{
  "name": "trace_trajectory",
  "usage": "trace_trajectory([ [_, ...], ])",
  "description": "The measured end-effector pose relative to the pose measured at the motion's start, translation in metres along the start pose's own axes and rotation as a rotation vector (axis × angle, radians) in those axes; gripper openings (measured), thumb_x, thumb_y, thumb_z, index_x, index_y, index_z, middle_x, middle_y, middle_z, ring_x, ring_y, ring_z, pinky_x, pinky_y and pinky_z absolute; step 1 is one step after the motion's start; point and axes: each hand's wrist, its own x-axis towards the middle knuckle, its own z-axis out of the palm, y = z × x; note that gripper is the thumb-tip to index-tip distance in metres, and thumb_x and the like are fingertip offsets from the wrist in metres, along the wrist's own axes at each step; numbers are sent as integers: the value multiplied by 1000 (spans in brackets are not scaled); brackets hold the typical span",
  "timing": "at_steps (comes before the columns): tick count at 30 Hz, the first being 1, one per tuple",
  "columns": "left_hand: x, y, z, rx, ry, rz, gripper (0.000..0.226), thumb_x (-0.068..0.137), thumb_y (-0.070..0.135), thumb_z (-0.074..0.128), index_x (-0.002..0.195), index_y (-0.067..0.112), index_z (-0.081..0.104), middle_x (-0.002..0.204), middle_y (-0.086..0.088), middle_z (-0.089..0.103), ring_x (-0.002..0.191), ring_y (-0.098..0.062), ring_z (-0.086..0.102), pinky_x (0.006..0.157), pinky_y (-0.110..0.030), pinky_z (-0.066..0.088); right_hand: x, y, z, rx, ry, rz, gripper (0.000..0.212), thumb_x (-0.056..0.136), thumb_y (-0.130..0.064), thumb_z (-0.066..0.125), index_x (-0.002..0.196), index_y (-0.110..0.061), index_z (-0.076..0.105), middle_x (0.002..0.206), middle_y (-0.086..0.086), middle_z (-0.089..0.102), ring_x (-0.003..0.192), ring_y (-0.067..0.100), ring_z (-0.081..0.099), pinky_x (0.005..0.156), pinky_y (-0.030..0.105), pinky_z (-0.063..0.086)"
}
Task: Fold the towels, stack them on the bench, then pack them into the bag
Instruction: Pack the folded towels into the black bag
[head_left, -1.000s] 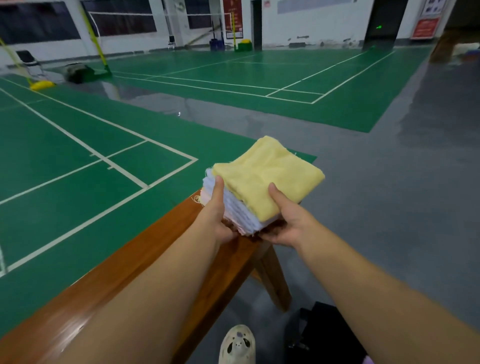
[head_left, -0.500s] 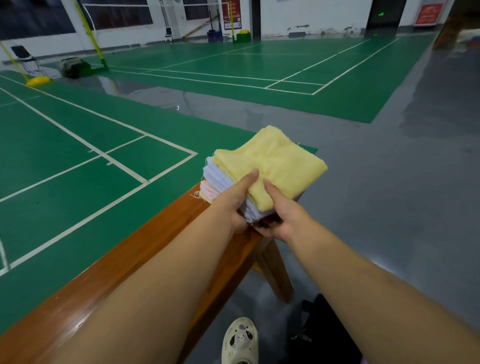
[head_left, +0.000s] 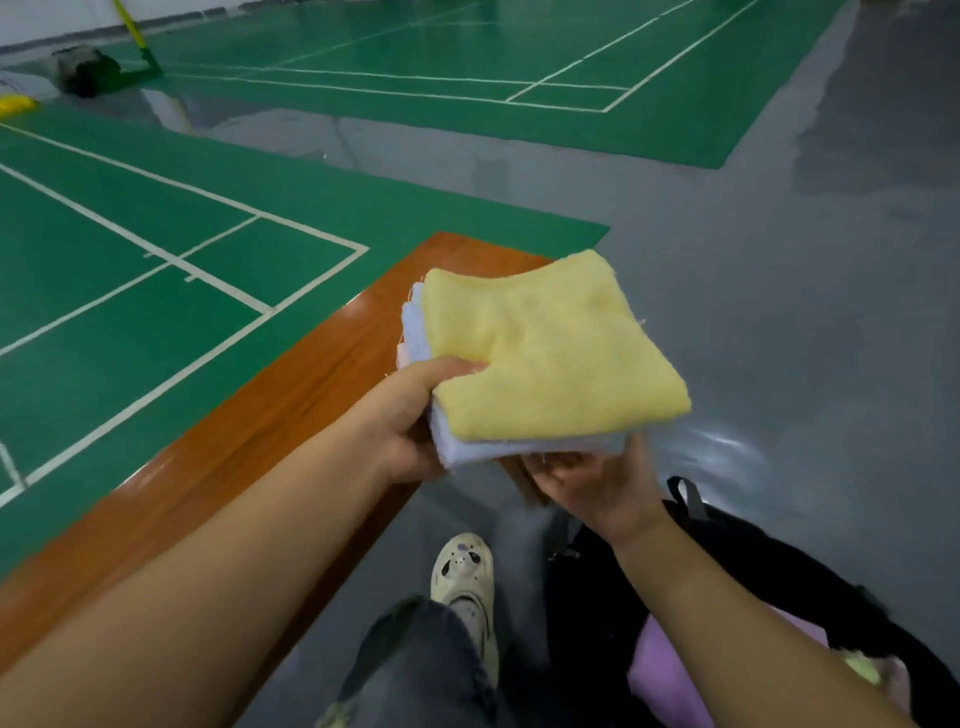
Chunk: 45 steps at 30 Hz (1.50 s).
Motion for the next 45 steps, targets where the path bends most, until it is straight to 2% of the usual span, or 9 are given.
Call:
trace_trajectory([
  [2, -15, -13, -1, 61, -51, -6, 54, 57, 11, 79, 109, 8, 63, 89, -14, 72, 75, -30, 69, 60, -37, 58, -11, -6, -13, -78, 22, -46, 58, 99, -44, 32, 142, -7, 41, 132, 31, 48, 125, 48, 44, 96, 53, 43],
  [4, -23, -24, -1, 98, -68, -27, 58, 58, 13, 80, 111, 7, 60, 89, -16, 71, 74, -31, 70, 61, -37, 58, -29, -18, -23, -246, 99, -175, 63, 100, -53, 24, 144, -10, 38, 125, 14, 62, 105, 29, 65, 85, 40, 52],
  [7, -25, -41, 5, 122, -123, -50, 53, 57, 13, 82, 105, 5, 61, 84, -17, 72, 70, -29, 71, 62, -37, 59, -66, -39, -30, -171, 71, -123, 70, 88, -71, 31, 105, -20, 75, 100, 5, 73, 80, 22, 72, 62, 37, 58],
  [9, -16, -57, 9, 113, -177, -79, 79, 38, 14, 92, 110, 4, 61, 92, -19, 72, 75, -30, 71, 62, -38, 59, -94, -59, -33, -273, -51, -142, 74, 78, -79, 36, 96, -21, 78, 106, 7, 72, 93, 25, 70, 68, 38, 58],
  [12, 4, -90, 16, 73, -273, -172, 101, 26, 15, 97, 118, 2, 58, 102, -20, 70, 81, -32, 71, 61, -39, 58, -115, -80, -46, -547, -137, -95, 92, 50, -83, 62, 124, -28, 63, 131, 6, 59, 120, 27, 56, 93, 44, 51],
  [18, 59, -161, 42, 98, -382, -325, 106, 18, 16, 99, 115, -1, 60, 104, -20, 71, 83, -32, 72, 60, -38, 58, -126, -118, -97, -805, 76, -49, 111, 14, -75, 79, 110, -22, 66, 104, 2, 73, 93, 16, 70, 71, 29, 56],
  [24, 114, -202, 47, 161, -456, -431, 99, 30, 23, 98, 119, 5, 59, 114, -14, 69, 97, -28, 69, 72, -36, 57, -99, -135, -150, -982, 176, -3, 135, 15, -61, 90, 136, -24, 43, 110, -4, 71, 98, 14, 68, 73, 26, 55],
  [35, 207, -234, 2, 163, -403, -438, 96, 22, 27, 98, 110, 6, 64, 107, -10, 72, 94, -23, 70, 73, -32, 57, -22, -119, -185, -1003, 202, 15, 124, 26, -58, 91, 135, -23, 43, 117, -5, 68, 107, 14, 65, 82, 25, 55],
  [45, 230, -272, 5, 121, -437, -474, 95, 30, 28, 98, 116, 10, 61, 112, -9, 70, 102, -24, 68, 77, -34, 57, -23, -100, -222, -952, 538, -79, 82, 58, -20, 80, 131, -25, 43, 115, 0, 66, 100, 17, 66, 76, 28, 52],
])
